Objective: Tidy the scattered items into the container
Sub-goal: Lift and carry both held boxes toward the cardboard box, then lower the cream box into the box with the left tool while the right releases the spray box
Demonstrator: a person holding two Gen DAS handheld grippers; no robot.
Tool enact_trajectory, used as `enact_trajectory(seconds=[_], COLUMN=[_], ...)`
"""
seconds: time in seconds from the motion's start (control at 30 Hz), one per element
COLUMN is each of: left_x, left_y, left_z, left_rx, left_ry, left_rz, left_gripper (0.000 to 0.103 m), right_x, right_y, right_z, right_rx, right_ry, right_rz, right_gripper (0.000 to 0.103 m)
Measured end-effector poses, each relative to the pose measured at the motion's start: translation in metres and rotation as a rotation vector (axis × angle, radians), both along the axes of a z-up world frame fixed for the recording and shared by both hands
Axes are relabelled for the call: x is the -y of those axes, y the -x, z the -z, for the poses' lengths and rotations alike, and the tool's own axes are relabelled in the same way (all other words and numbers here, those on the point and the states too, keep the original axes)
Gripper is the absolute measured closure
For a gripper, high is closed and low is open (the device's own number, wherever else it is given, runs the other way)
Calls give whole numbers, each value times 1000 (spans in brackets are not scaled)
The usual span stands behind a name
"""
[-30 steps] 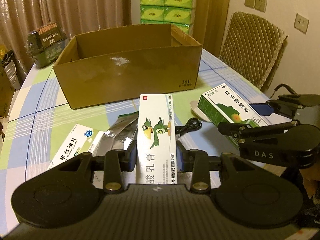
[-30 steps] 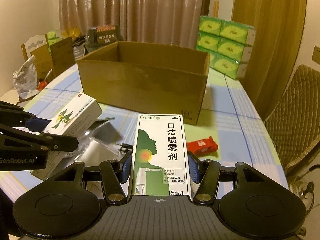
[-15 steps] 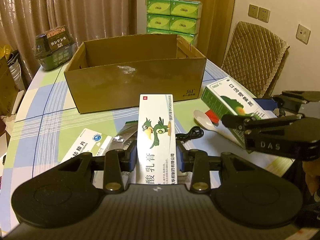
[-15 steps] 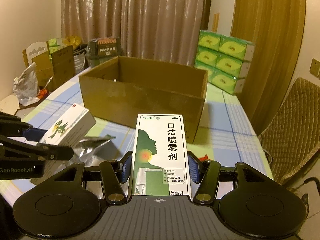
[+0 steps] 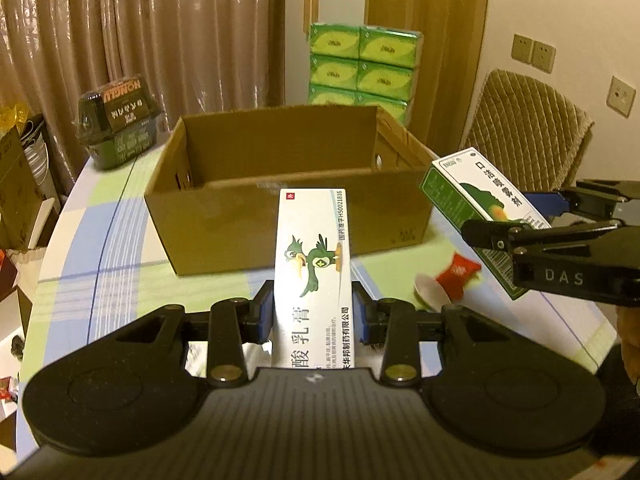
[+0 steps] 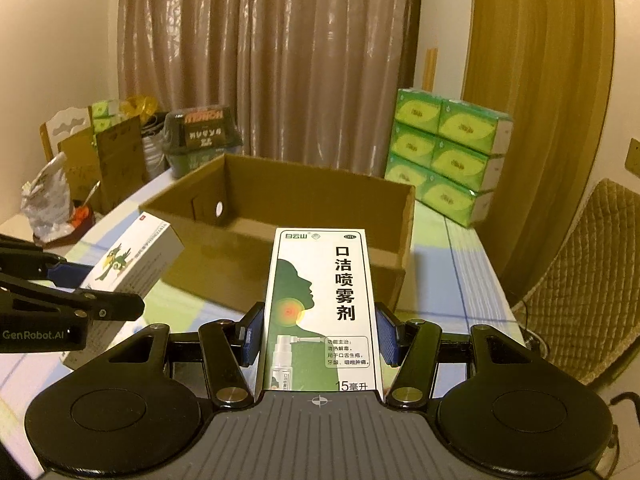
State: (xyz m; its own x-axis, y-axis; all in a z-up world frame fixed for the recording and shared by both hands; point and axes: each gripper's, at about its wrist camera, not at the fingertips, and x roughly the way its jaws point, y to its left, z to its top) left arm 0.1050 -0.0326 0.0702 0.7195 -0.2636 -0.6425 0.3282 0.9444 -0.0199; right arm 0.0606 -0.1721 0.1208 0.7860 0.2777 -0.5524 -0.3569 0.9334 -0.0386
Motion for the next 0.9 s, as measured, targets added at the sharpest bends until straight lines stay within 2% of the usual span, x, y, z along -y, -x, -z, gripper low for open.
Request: enact_trajectory(seconds=[0.57,0.9], left_x=[-8,-13], left_y=[-95,-154], left_z=[-11,-16], left_rx=[-16,-11], left_ry=[63,66], left_rz=[-28,-37], left_gripper=[70,70], right_x=[-15,-18], right_y=[-97,-143], right_z=[-7,-8], right_rx=[-31,-28], right_ry=[-46,-42], right_rz=[11,23], right_gripper=[50,50])
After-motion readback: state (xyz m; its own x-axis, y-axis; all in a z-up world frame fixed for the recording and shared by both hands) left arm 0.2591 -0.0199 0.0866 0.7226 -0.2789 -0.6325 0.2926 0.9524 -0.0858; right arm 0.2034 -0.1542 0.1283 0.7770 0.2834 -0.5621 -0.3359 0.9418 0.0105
